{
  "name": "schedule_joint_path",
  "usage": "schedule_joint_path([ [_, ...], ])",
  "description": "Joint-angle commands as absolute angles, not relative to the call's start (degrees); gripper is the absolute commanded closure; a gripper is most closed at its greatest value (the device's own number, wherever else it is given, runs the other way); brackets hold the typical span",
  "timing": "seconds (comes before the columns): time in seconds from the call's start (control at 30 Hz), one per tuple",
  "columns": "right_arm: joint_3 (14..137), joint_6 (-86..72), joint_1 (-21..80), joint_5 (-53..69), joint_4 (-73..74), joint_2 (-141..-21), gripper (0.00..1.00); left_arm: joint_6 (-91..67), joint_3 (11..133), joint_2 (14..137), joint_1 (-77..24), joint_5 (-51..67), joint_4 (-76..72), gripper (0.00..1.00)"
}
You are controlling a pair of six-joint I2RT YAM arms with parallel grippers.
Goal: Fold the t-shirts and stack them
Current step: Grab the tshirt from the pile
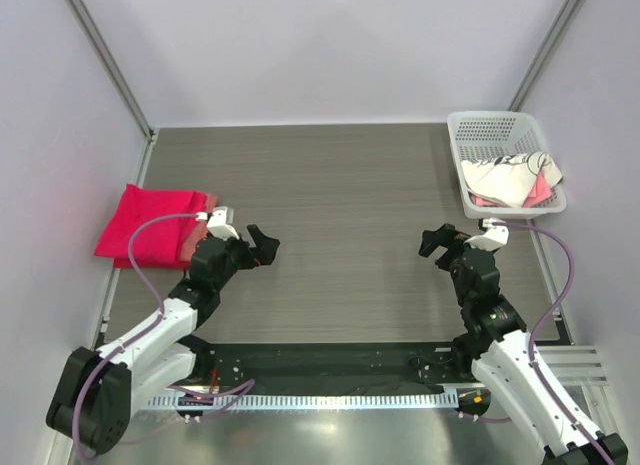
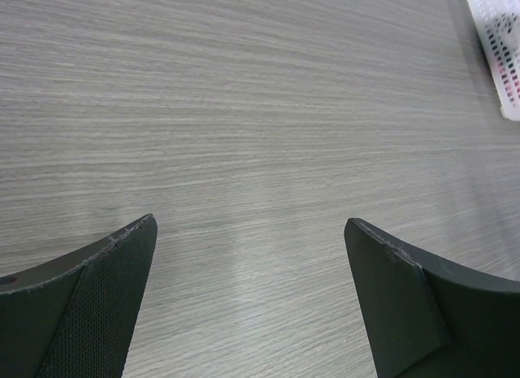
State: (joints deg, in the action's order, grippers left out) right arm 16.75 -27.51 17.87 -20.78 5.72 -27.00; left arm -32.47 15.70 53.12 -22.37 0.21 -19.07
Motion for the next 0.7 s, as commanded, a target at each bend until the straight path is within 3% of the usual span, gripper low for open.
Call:
schedule_joint_path([
  [0.0,16.9,-27.4,17.8,-22.1,4.1,-26.2,0.00,-31.0,16.9,53.8,-22.1,2.4,-21.9,0.03],
  [0.37,24.4,-32.2,17.8,-35.2,12.5,-34.8,0.00,-31.6,16.0,52.1,-22.1,1.0,-22.1,0.01],
  [0.67,54.7,-32.8,11.0,-35.1,21.6,-57.5,0.01,-31.1,17.8,54.9,-22.2,1.9,-21.3,0.01],
])
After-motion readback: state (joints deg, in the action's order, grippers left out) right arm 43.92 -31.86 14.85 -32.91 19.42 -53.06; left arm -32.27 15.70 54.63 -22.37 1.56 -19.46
